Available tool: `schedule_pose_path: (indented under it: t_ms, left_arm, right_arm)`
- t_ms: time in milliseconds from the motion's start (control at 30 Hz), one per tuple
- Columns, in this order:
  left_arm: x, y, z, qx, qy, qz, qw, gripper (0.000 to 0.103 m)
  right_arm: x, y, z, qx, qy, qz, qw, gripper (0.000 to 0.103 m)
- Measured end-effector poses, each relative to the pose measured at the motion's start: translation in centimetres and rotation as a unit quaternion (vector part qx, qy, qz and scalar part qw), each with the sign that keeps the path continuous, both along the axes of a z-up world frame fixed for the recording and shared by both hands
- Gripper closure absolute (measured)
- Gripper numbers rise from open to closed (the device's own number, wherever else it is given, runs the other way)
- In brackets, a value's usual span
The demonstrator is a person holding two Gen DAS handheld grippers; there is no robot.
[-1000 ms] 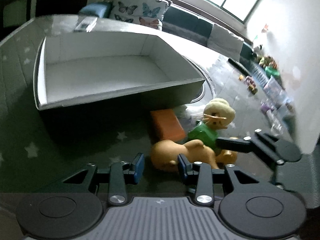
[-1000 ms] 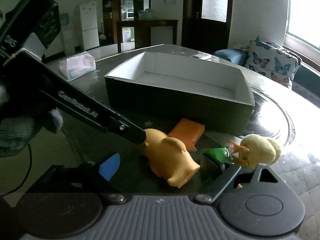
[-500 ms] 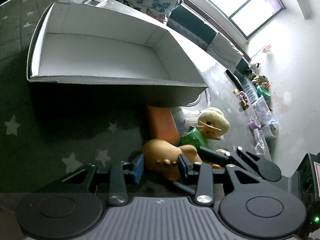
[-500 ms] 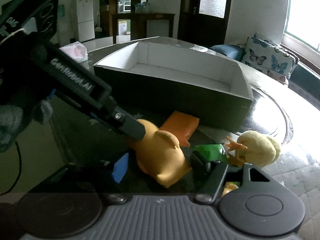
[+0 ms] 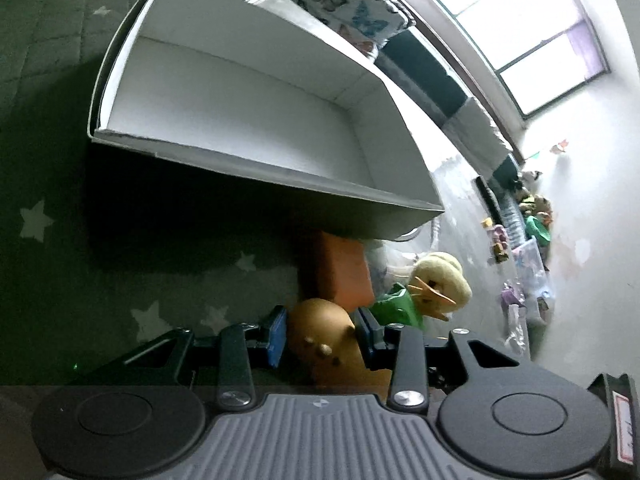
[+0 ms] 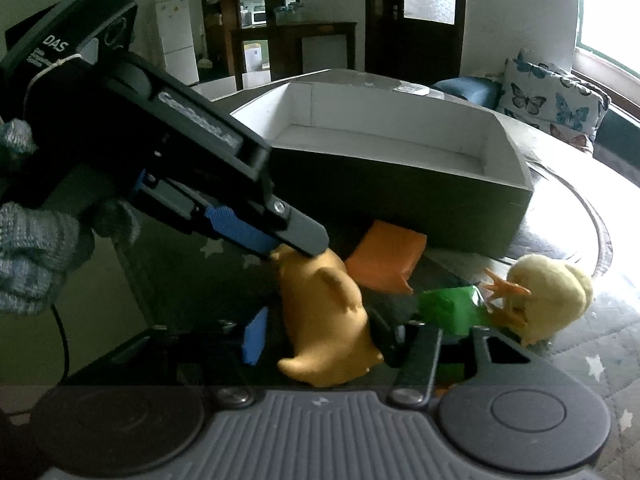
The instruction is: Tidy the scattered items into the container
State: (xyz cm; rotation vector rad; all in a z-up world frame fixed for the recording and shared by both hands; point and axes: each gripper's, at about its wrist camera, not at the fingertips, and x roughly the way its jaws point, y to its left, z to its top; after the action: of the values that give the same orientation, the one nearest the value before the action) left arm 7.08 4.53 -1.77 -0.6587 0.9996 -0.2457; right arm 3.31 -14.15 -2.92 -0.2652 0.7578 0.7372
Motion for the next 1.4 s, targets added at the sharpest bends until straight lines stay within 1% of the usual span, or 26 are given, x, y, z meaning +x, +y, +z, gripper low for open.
schedule_pose_path:
  t_ms: [67,267,367,600,700,800,1000,1200,1300,1400]
  left_arm:
    - [0.1,-0.2,0.0,0.003,0.001,0.003,1.0,0.064]
    - [0.3,-0.3,-0.5,-0.005,0.015,0.02,0.9997,0.06]
    - [0.3,-0.6,-0.5,-0.001,0.016,0.023,0.9996,0.06]
    - [-0.7,-1.2,0.6,0.017,0.005,0.013,0.9997,0.061]
    - [-1.3,-1.4,1.6,0.022,-0.008,0.011,0.9997,0.061]
    - [-1.7,-1.6,3.2,0.029,-0.03,0.008,0.9991,0.061]
    - [-0.7,-1.5,6.4,0.045,-0.072,0.007,0.9964,0.061]
    - [2.1,-1.1,9.1,0.053,-0.107,0.013,0.9928,0.061]
    - [3.9,-1.1,9.7,0.058,-0.118,0.018,0.9912,0.061]
    - [6.0,-1.0,9.9,0.063,-0.12,0.022,0.9905,0.061]
  right_arm:
    - [0.1,0.0,-0.1,-0.001,0.0,-0.001,1.0,0.057]
    - [-0.3,-0.2,-0.2,0.0,0.002,-0.008,1.0,0.057]
    - [-0.5,-0.3,-0.3,0.003,0.0,-0.011,1.0,0.057]
    - [-1.4,-0.7,0.0,0.016,0.0,-0.019,1.0,0.059]
    - [-2.0,-1.0,0.8,0.022,-0.009,-0.019,1.0,0.059]
    - [-2.5,-1.2,1.9,0.028,-0.024,-0.02,0.999,0.059]
    - [-1.8,-1.0,4.3,0.042,-0.062,-0.023,0.997,0.059]
    - [0.7,-0.4,6.5,0.054,-0.094,-0.029,0.994,0.059]
    - [2.6,0.1,7.3,0.057,-0.105,-0.034,0.992,0.059]
    - [4.9,0.7,7.6,0.058,-0.106,-0.04,0.992,0.059]
